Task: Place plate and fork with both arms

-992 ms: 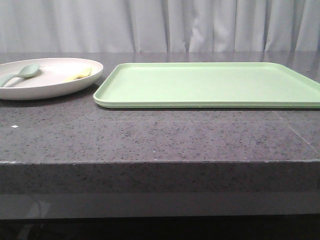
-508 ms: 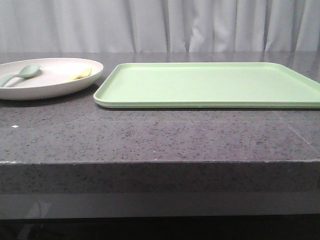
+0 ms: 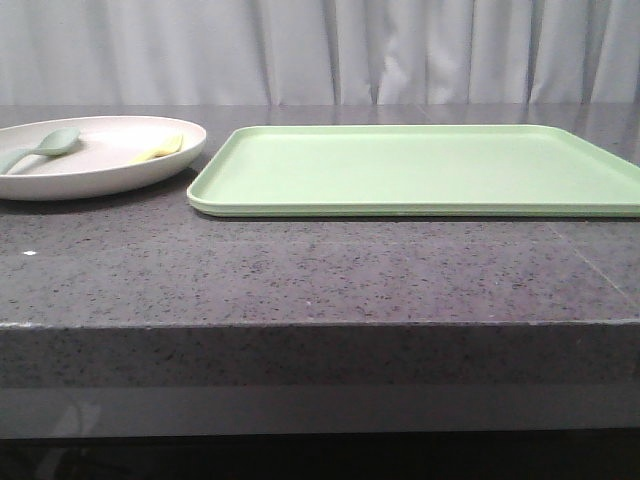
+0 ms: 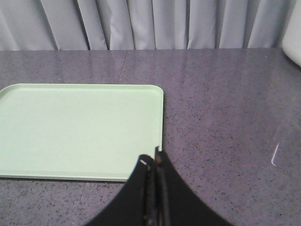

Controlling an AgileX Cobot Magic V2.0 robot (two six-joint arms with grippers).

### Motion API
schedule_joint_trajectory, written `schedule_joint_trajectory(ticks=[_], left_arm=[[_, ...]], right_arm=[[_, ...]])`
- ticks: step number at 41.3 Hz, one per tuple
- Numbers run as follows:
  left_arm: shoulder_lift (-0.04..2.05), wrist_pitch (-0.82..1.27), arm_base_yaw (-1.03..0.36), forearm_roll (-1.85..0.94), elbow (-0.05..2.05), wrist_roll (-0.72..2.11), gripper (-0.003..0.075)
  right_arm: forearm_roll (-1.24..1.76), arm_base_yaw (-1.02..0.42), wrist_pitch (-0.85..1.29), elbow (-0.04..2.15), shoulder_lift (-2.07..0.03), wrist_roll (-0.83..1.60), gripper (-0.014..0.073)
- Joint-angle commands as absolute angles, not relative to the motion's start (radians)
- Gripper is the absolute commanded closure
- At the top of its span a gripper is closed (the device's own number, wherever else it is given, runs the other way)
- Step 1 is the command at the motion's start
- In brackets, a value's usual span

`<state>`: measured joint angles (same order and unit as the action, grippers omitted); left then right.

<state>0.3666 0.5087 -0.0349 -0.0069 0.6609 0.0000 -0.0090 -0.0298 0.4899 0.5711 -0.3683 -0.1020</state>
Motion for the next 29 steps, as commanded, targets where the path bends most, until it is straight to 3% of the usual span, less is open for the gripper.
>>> schedule_joint_trajectory(ticks=[1, 19, 22, 25, 29], left_arm=[[0.385, 0.436, -0.034, -0.014, 0.686, -0.006, 0.0741], [0.385, 0.424, -0.034, -0.014, 0.686, -0.037, 0.0713], [0.385, 0.421, -0.034, -0.014, 0.686, -0.037, 0.0593], [0.385, 0.421, -0.034, 0.0, 0.686, -0.037, 0.0389], [0.385, 0.421, -0.034, 0.01, 0.686, -0.037, 0.0185]], right_arm=[[-0.02, -0.024, 0.411, 0.603, -0.391, -0.098, 0.0662], [-0.021, -0.024, 0.408, 0.603, -0.391, -0.098, 0.0629], [-0.031, -0.024, 0.411, 0.603, -0.391, -0.098, 0.0496], [-0.063, -0.024, 0.411, 0.603, -0.391, -0.098, 0.0278], [-0.073, -0.024, 0.401, 0.603, -0.391, -0.098, 0.0078]])
